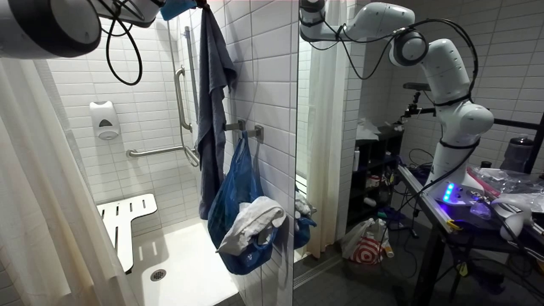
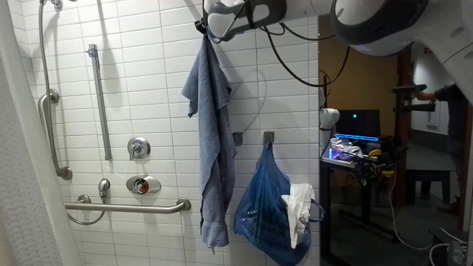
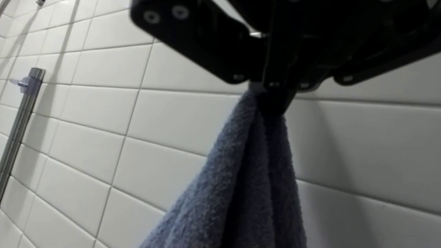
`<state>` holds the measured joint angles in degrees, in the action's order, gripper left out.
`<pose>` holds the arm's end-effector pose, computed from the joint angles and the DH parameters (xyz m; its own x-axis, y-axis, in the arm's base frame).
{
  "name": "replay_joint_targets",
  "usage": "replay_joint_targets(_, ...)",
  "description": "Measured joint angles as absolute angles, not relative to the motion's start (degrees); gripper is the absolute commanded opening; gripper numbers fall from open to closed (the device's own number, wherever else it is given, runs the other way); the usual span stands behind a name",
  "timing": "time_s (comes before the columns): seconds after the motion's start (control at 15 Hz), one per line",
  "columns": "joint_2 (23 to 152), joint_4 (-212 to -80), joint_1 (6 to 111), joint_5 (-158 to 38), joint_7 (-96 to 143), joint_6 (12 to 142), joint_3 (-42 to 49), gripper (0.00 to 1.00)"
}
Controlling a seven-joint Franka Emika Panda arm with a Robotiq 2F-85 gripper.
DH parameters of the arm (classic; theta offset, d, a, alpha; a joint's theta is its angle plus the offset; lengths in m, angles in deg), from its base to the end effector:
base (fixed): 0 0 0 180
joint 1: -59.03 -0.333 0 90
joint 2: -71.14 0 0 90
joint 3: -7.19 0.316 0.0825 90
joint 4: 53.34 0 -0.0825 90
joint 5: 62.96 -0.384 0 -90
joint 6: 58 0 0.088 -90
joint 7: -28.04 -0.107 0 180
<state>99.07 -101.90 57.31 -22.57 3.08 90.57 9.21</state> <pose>0.7032 0.0480 0.7901 0.2474 0.1796 0.9521 -0.2299 -0.9437 0.2378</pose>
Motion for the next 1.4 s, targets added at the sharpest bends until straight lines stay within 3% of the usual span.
replay_joint_targets(1.4,99.3,-104.9,63.7,-22.6,-1.8,92.7,9.1,0.00)
